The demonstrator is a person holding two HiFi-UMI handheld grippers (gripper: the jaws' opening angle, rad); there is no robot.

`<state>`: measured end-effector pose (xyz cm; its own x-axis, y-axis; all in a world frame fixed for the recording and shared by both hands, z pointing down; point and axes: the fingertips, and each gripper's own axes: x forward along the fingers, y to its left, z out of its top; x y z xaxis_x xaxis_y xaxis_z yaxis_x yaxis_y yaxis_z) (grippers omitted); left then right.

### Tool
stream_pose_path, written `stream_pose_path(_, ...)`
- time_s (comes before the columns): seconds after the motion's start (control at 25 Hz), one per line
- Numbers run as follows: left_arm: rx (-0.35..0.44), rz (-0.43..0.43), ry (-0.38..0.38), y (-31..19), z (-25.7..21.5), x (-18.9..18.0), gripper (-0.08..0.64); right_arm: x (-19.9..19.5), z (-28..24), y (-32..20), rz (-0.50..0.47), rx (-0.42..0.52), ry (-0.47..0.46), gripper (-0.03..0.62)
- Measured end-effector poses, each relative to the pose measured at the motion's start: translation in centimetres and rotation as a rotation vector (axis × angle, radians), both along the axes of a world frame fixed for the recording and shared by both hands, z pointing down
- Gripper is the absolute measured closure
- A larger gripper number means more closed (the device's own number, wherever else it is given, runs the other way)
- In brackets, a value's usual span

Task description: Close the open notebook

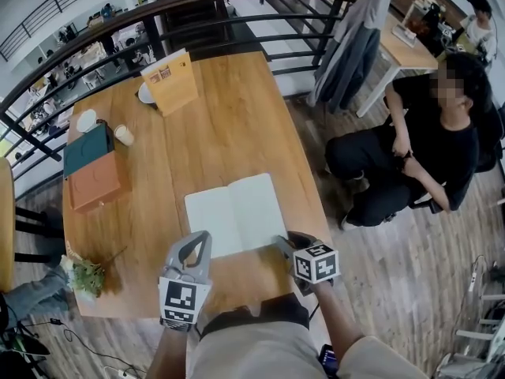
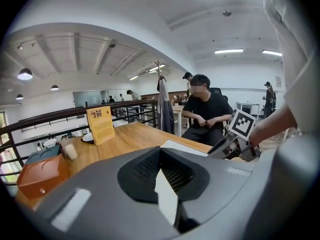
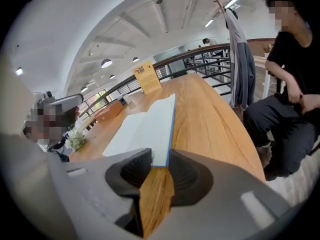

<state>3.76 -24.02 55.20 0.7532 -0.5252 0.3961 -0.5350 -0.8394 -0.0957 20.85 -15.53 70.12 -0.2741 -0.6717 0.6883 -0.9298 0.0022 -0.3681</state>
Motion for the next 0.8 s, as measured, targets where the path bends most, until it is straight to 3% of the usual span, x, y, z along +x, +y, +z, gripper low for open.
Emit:
stream_pose_path(0.32,0.028,-0.029,-0.010,-0.3,-0.4,-1.5,0.554,0.2,0.1,0.0,-0.017,-0.024,0.054,0.518)
stream_pose_path(0.8,0.033,-0.117,0.016,-0.7,-1.3,-5.4,0.554,-1.6,-3.5,-0.9,-0.069,0.041,0.073,0.549)
